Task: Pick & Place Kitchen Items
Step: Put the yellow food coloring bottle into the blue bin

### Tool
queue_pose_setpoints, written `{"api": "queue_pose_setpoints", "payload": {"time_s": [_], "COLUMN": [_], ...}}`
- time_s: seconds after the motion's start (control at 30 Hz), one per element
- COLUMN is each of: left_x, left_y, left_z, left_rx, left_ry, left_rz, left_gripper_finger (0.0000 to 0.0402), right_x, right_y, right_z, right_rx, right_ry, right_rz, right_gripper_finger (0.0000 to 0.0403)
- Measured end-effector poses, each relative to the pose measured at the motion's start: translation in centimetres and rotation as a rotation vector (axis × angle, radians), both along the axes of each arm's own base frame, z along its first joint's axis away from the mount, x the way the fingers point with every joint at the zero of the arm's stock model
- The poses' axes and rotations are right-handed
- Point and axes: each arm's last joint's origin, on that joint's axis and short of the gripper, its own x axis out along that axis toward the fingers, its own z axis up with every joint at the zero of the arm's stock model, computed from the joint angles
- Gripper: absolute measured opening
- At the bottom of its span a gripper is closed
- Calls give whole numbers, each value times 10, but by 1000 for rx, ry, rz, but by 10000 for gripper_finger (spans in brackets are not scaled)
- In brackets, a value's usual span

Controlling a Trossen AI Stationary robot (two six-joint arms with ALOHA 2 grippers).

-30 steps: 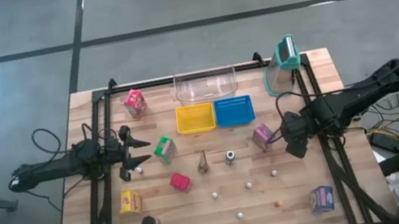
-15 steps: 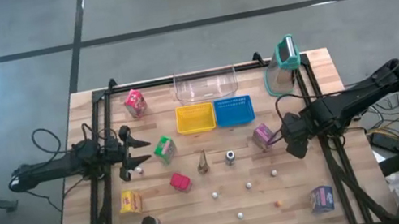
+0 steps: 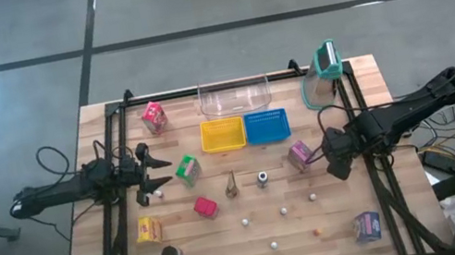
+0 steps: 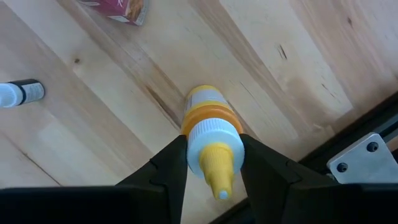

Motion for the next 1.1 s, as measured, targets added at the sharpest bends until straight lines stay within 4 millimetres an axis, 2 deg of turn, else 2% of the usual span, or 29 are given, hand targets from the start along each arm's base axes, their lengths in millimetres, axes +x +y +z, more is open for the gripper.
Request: {"api": "queue_pose_setpoints", "payload": {"time_s": [0.27,0.53,0.77,0.97,1.1], "left_x": [0,0,0,0,0], "left_y": [0,0,0,0,0], "left_z": [0,0,0,0,0], "left_rx": [0,3,3,4,4], "left_ry": [0,0,0,0,0], "left_rz": [0,0,0,0,0], "left_gripper_finger": [218,218,218,218,218], "right_x": [0,0,0,0,1], "right_y": [0,0,0,0,-2], "right_z": [0,0,0,0,1], "right_rx": [11,14,14,13,13], "right_ry": [-2,-2,-3,-3,-6], "right_rz": [15,20,22,40,29], "right_gripper_finger": [134,116,132,116,120]}}
